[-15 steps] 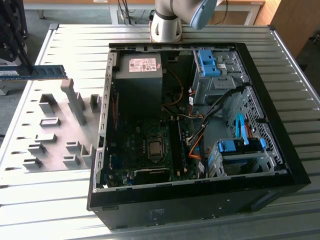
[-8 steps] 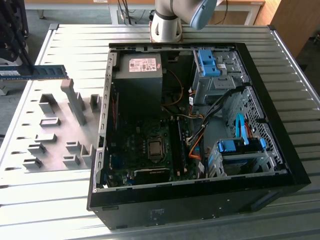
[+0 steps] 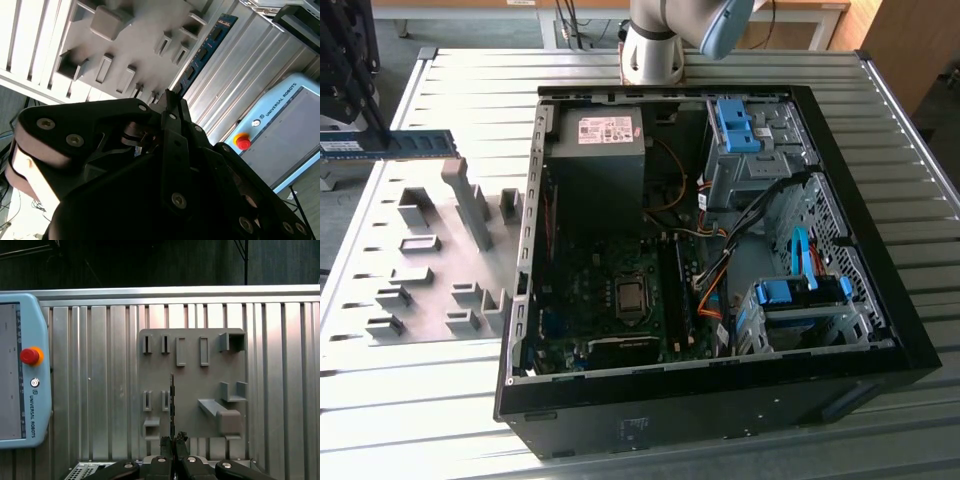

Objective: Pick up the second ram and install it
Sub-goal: 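Pick up the second ram and move it above second insertion slot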

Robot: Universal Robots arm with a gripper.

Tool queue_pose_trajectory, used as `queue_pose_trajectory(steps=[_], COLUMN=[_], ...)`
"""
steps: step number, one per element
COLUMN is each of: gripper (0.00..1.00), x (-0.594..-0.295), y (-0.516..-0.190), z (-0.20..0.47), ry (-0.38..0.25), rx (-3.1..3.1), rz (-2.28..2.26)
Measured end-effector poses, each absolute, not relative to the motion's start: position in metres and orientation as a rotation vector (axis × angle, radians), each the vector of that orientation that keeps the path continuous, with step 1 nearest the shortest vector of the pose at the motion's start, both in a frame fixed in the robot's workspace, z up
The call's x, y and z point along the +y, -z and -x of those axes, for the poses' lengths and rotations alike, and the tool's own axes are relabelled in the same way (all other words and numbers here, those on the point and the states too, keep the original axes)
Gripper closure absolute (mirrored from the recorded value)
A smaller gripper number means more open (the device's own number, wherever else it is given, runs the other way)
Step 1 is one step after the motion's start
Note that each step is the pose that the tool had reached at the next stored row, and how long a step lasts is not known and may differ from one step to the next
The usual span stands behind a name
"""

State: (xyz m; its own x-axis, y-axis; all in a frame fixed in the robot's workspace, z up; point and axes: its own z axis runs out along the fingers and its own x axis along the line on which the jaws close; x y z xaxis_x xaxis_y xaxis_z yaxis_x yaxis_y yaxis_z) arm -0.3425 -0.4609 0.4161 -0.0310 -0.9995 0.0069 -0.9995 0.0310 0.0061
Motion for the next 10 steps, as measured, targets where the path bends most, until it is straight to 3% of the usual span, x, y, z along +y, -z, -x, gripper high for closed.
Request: queue_pose_trajectory(steps=[10], gripper=[0.86], x=[-0.4609], y=[-0.4161], z=[0.3402], ry=[-0.001], rx=[-2.249], rz=[-2.180])
